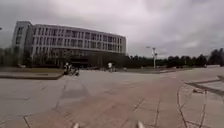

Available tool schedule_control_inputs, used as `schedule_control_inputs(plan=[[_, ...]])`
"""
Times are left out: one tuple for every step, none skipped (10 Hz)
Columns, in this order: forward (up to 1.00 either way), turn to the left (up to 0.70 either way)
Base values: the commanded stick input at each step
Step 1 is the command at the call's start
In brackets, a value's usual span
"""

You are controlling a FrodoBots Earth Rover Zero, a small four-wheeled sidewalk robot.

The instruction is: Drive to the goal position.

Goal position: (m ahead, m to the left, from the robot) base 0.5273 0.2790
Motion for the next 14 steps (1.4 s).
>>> schedule_control_inputs(plan=[[0.45,0.0],[0.45,0.0],[0.45,0.0],[0.45,0.0],[0.45,0.0],[0.45,0.0],[0.45,0.0],[0.45,0.0],[0.45,0.0],[0.45,0.0],[0.45,0.0],[0.45,0.0],[0.45,0.0],[0.45,0.0]])
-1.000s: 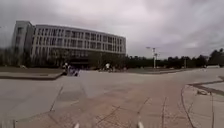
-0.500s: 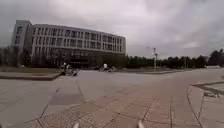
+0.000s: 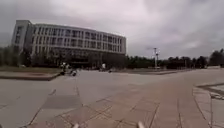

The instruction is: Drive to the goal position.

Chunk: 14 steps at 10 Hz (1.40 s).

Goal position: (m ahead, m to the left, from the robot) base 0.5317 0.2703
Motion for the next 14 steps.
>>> schedule_control_inputs(plan=[[0.45,0.0],[0.45,0.0],[0.45,0.0],[0.45,0.0],[0.45,0.0],[0.45,0.0],[0.45,0.0],[0.45,0.0],[0.45,0.0],[0.45,0.0],[0.45,0.0],[0.45,0.0],[0.45,0.0],[0.45,0.0]])
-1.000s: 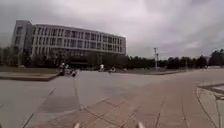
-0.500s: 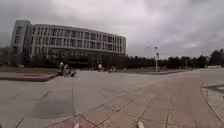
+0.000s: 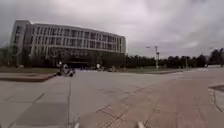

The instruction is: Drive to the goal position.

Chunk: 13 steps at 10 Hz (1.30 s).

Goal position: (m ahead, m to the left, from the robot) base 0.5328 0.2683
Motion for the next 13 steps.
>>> schedule_control_inputs(plan=[[0.45,0.0],[0.45,0.0],[0.45,0.0],[0.45,0.0],[0.45,0.0],[0.45,0.0],[0.45,0.0],[0.45,0.0],[0.45,0.0],[0.45,0.0],[0.45,0.0],[0.45,0.0],[0.45,0.0]])
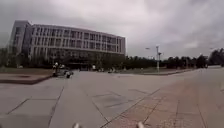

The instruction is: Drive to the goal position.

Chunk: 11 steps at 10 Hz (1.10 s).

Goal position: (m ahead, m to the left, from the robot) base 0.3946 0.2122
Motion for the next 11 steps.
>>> schedule_control_inputs(plan=[[0.45,0.0],[0.45,0.0],[0.45,0.0],[0.45,0.0],[0.45,0.0],[0.45,0.0],[0.45,0.0],[0.45,0.0],[0.45,0.0],[0.45,0.0],[0.45,0.0]])
